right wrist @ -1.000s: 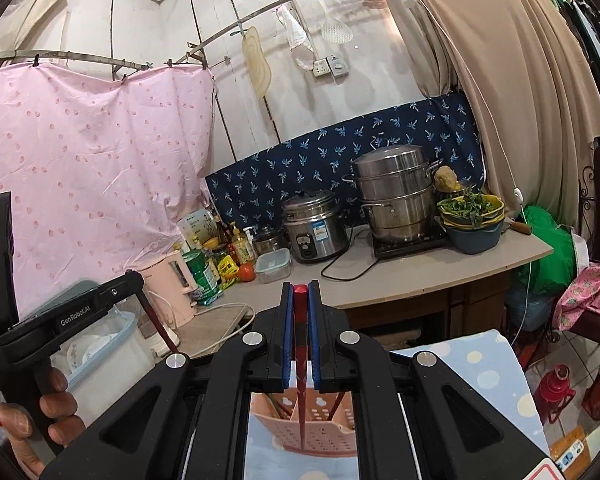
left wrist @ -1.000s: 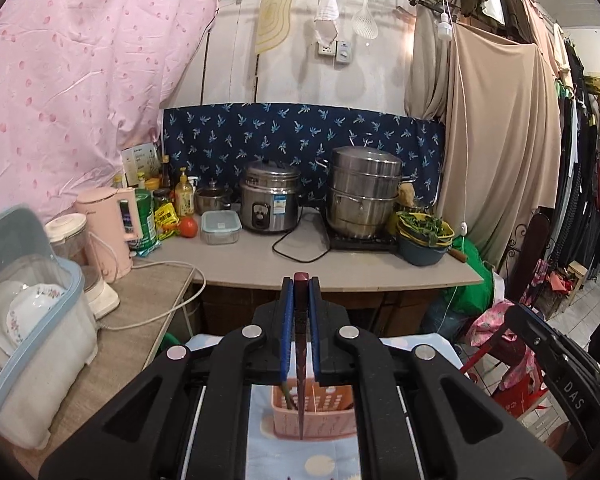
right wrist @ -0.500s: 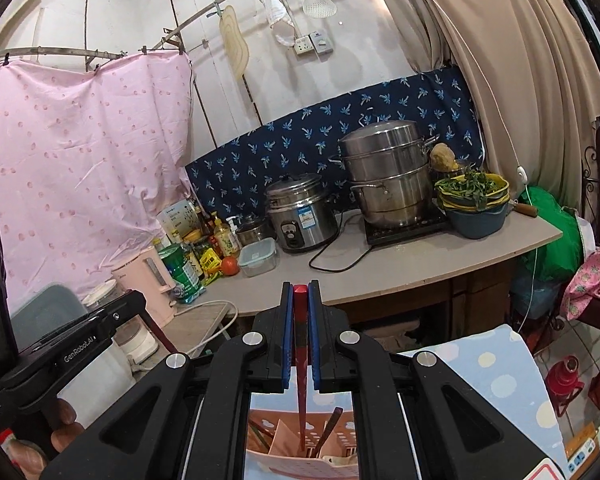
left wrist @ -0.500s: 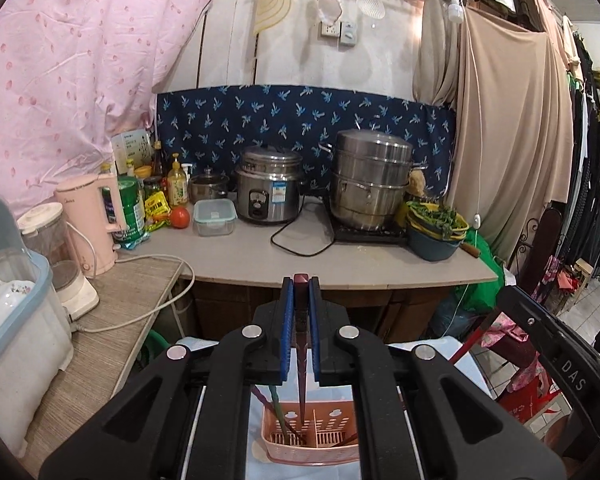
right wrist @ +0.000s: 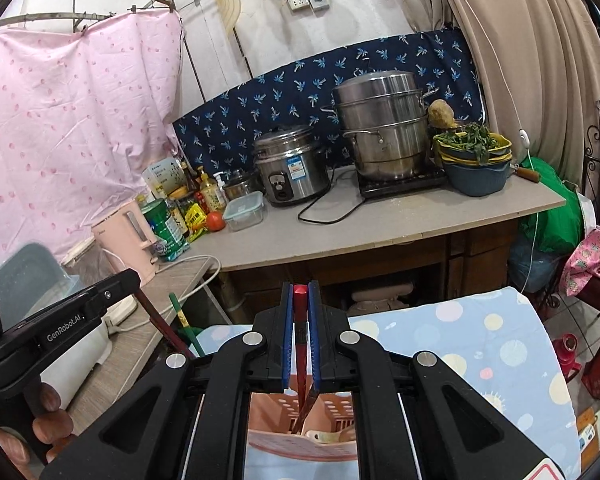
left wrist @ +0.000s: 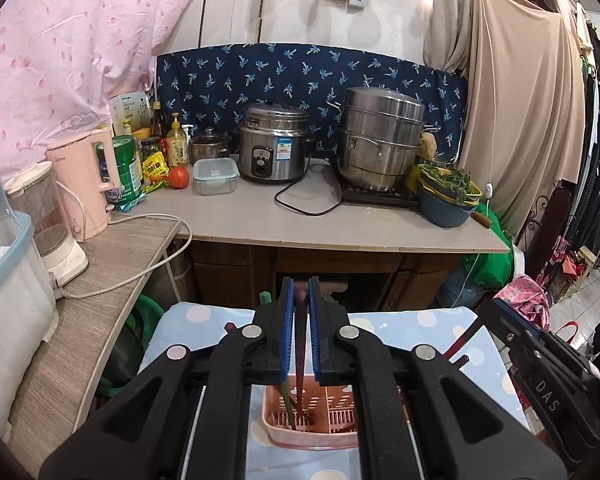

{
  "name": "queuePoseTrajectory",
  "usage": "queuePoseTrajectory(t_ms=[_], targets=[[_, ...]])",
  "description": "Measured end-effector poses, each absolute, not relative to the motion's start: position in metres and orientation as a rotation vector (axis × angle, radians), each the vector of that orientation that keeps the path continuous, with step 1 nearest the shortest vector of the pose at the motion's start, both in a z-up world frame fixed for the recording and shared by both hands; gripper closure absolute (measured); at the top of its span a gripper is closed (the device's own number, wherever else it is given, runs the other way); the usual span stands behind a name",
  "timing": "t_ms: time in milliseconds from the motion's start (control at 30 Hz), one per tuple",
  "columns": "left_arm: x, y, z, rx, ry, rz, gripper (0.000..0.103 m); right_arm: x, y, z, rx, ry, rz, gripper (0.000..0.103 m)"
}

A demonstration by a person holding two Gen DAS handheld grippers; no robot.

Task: Organize utensils
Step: 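Open both tools to release the chopsticks into the holder, then withdraw both tools back toward the remaining utensils on the cloth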

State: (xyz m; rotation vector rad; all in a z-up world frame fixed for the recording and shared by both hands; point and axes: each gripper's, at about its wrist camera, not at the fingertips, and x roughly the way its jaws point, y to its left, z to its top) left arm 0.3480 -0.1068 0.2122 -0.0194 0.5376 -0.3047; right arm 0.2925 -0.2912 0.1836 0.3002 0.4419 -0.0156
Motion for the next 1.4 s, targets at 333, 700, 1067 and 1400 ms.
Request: queuePoseTrajectory(t_ms=[333, 700, 1067, 1400], targets=[[0.340, -0.104, 0.205, -0.015, 0.555, -0.303, 0.071, 0.281, -0.296, 0.182, 0.314, 0.444, -0.032, 0.090], [0.303, -0.095, 0.212, 0.012, 0.550, -0.271, 0.067, 0.233, -0.284, 0.188, 0.292, 0.443, -0.010, 0.082], [0.248, -0.078, 0.203, 0.033, 0.581, -0.267, 0.067, 0.160, -0.263, 0.182, 0.269, 0.451, 0.009, 0.077], [0.189, -0.059, 0.159, 0.047, 0.657, -0.264, 0.067, 0.095, -0.248, 0.142, 0.262, 0.530, 0.019, 0.077]])
